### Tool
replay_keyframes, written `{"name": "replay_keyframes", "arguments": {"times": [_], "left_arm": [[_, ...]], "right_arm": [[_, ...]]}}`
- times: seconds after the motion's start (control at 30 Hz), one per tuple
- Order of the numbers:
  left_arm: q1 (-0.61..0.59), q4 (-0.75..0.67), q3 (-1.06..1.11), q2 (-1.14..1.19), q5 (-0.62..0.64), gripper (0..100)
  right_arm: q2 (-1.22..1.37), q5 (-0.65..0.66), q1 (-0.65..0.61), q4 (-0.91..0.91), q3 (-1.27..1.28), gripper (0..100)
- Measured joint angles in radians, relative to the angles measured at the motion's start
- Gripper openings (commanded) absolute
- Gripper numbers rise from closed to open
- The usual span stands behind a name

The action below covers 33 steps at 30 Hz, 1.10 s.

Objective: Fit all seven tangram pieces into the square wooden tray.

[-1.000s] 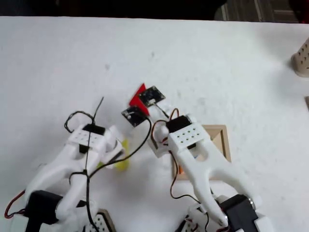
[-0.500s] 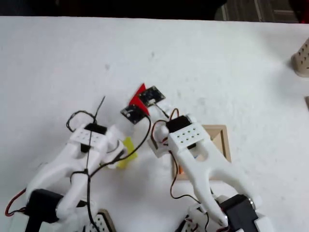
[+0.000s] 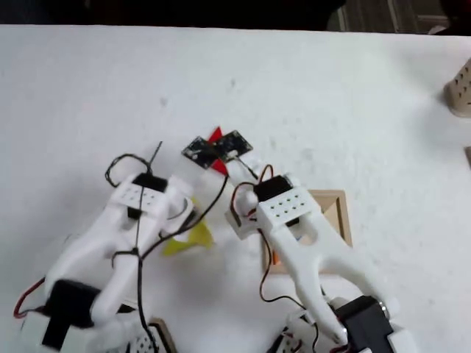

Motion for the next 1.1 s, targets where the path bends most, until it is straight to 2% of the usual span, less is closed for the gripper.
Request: {"name": "replay_keyframes", "arguments": {"times": [0.13, 0.37, 0.6, 1.1], "left_arm": [[0.008, -0.017, -0.066, 0.140, 0.011, 38], [0.011, 0.011, -0.176, 0.250, 0.133, 38], [0.012, 0.023, -0.192, 0.259, 0.299, 24], [0.015, 0.061, -0.212, 0.259, 0.330, 23]], "right_arm": [[0.000, 0.000, -0.003, 0.000, 0.000, 1.7], [0.000, 0.000, -0.003, 0.000, 0.000, 1.7], [0.000, 0.000, -0.003, 0.000, 0.000, 1.7], [0.000, 0.000, -0.003, 0.000, 0.000, 1.7]]}}
